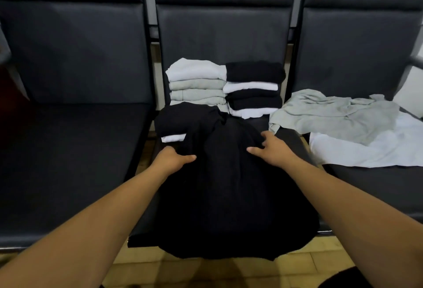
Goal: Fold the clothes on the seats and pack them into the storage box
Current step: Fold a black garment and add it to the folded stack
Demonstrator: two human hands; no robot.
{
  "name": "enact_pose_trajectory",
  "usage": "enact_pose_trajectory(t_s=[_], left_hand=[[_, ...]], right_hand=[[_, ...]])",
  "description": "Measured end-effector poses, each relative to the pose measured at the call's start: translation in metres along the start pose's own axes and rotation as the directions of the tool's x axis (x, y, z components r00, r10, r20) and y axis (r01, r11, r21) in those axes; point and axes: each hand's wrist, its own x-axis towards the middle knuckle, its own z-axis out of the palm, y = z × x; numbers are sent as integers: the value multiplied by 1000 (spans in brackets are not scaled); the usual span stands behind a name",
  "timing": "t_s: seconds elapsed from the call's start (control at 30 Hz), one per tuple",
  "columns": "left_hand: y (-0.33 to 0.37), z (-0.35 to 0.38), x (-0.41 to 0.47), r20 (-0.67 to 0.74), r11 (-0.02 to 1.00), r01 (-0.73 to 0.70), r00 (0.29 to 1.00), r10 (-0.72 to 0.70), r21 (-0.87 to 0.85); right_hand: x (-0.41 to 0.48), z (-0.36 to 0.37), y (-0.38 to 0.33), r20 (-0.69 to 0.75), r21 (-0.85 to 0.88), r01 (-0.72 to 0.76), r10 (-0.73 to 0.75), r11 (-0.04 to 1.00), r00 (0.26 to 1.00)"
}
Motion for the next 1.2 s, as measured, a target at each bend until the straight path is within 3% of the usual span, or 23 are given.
enact_pose_trajectory(t_s=[0.1,0.2,0.27,0.33,0.37,0.43,0.53,0.6,0.7,0.77,0.8,0.87,0.93,1.0,1.1,1.17,1.2], left_hand=[[5,2,6,84,998,53,995,-56,29],[9,0,13,88,961,87,994,-66,-262],[4,-5,17,79,863,136,991,-111,-487],[0,-10,13,137,789,211,977,-162,-577],[-2,-10,8,178,772,252,967,-181,-584],[-4,-8,0,279,742,330,940,-199,-583],[-2,-3,-11,450,735,421,876,-176,-532],[1,-4,-16,505,730,442,849,-154,-521],[10,-8,-25,474,716,407,872,-121,-567],[17,-12,-31,416,703,347,906,-80,-621],[22,-15,-37,386,690,307,921,-43,-656],[30,-24,-45,335,608,234,941,55,-758],[39,-33,-54,274,496,167,950,152,-852],[49,-43,-62,236,451,113,945,227,-885],[66,-59,-69,215,573,73,959,184,-816],[78,-70,-74,199,633,65,969,143,-771],[85,-77,-77,177,630,46,973,146,-776]], right_hand=[[14,8,3,94,-83,-27,35,996,995],[11,-12,5,244,-179,-67,110,982,963],[3,-33,11,397,-195,-101,173,976,901],[-9,-44,19,545,24,-224,175,974,820],[-16,-45,23,590,207,-339,159,918,792],[-19,-39,28,587,500,-506,154,703,795],[-19,-26,28,571,649,-613,243,450,784],[-21,-21,25,564,676,-623,268,393,781],[-38,-28,18,620,658,-624,168,421,767],[-48,-37,14,602,704,-583,96,405,793],[-52,-44,11,538,766,-517,60,383,841],[-57,-58,7,362,912,-347,-29,219,932],[-60,-73,5,247,967,-238,-103,90,964],[-64,-83,0,234,955,-214,-81,204,969],[-66,-95,-8,247,845,-226,22,485,969],[-69,-110,-18,245,826,-222,25,518,969],[-71,-119,-24,222,855,-189,-12,483,975]])
